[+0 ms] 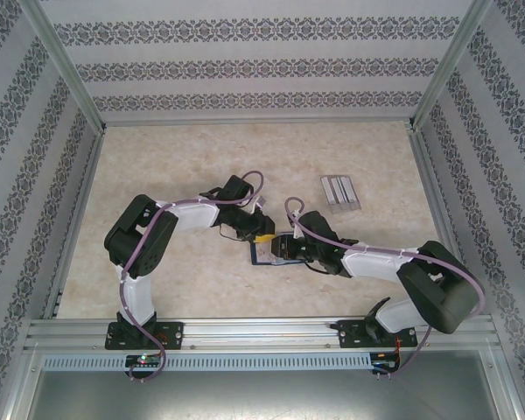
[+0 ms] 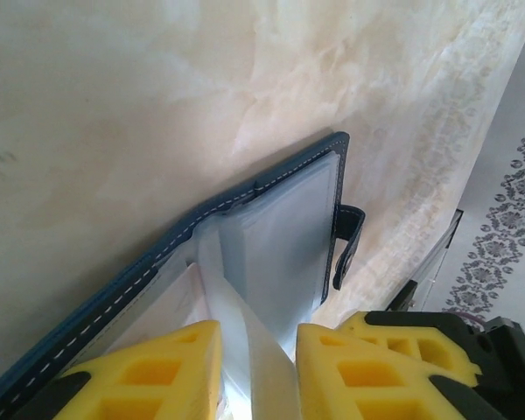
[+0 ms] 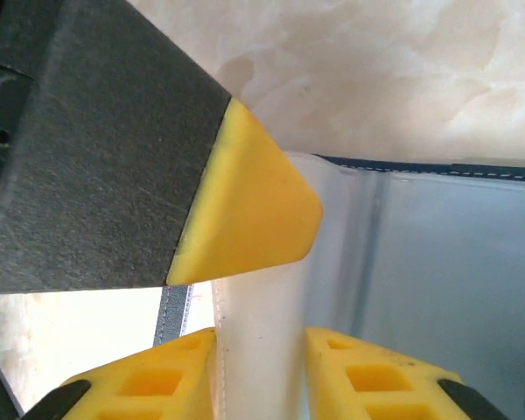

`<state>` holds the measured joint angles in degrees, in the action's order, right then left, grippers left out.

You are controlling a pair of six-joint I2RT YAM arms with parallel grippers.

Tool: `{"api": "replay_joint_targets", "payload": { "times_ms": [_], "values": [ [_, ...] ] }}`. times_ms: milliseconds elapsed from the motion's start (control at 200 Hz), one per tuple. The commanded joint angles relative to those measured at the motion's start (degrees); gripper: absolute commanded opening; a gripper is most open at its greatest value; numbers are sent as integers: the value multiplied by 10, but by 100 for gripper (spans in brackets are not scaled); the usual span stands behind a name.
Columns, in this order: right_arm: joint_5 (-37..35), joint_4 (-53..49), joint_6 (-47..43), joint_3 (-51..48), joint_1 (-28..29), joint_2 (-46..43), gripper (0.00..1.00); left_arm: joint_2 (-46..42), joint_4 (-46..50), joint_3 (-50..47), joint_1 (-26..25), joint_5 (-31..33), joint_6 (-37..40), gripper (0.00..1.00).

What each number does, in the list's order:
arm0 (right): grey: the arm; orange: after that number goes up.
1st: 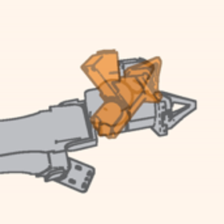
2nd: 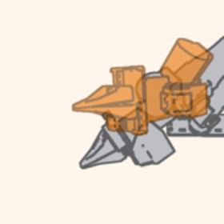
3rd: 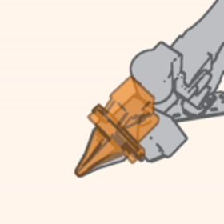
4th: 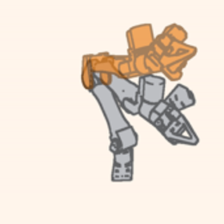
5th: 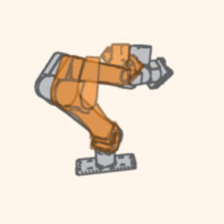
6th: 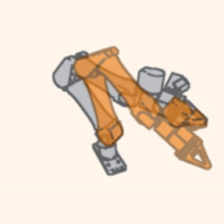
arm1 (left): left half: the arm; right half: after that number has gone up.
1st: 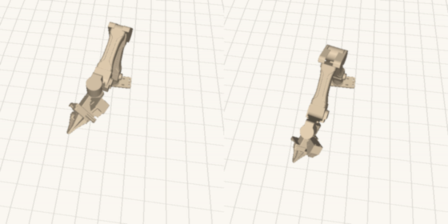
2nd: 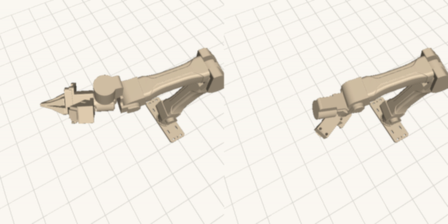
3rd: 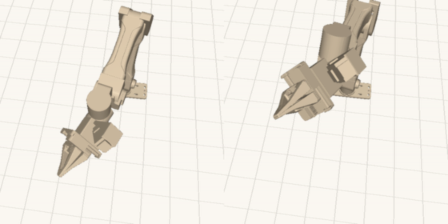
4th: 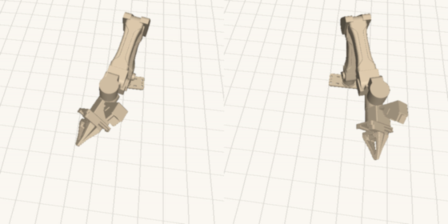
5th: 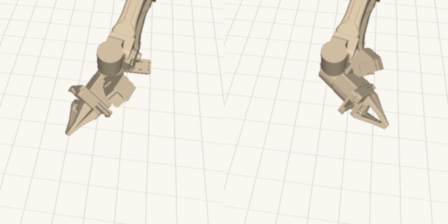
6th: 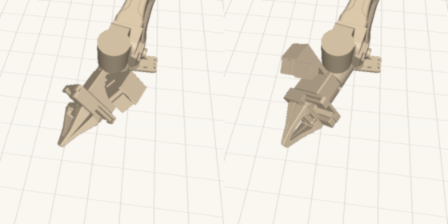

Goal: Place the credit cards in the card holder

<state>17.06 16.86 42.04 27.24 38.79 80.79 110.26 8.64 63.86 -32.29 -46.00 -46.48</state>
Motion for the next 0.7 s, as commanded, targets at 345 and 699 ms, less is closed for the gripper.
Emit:
{"api": "replay_joint_targets", "payload": {
  "times_ms": [345,699],
  "values": [
    [20,25,-5,-16,-13,-6,34,10,129,58,1,76,110,25],
    [57,25,-10,-12,-29,7,38,11,147,65,1,94,126,18]
  ]
}}
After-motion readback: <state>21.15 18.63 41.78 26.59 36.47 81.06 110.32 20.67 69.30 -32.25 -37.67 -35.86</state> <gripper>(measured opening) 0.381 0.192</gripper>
